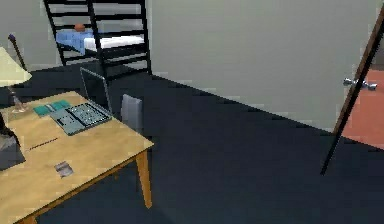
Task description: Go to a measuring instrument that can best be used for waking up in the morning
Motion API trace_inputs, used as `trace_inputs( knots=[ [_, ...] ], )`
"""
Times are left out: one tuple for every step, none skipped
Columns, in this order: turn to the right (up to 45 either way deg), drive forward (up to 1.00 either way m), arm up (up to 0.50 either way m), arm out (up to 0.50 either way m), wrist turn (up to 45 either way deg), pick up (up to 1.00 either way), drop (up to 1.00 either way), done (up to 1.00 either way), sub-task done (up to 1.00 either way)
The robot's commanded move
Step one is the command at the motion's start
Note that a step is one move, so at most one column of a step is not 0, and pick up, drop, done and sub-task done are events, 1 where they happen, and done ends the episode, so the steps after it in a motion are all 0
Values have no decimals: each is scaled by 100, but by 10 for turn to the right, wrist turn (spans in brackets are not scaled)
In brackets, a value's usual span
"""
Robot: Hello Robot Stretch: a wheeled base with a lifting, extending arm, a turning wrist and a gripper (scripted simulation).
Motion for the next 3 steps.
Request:
trace_inputs(
  knots=[
    [60, 0, 0, 0, 0, 0, 0, 0, 0],
    [0, 100, 0, 0, 0, 0, 0, 0, 0],
    [450, 0, 0, 0, 0, 0, 0, 0, 0]
  ],
)
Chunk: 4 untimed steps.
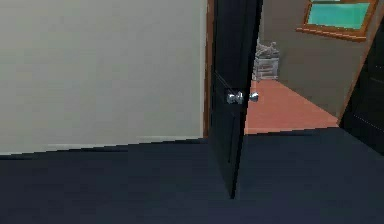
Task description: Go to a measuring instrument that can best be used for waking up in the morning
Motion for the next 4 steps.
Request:
trace_inputs(
  knots=[
    [0, 5, 0, 0, 0, 0, 0, 0, 0],
    [-450, 0, 0, 0, 0, 0, 0, 0, 0],
    [0, 100, 0, 0, 0, 0, 0, 0, 0],
    [-450, 0, 0, 0, 0, 0, 0, 0, 0]
  ],
)
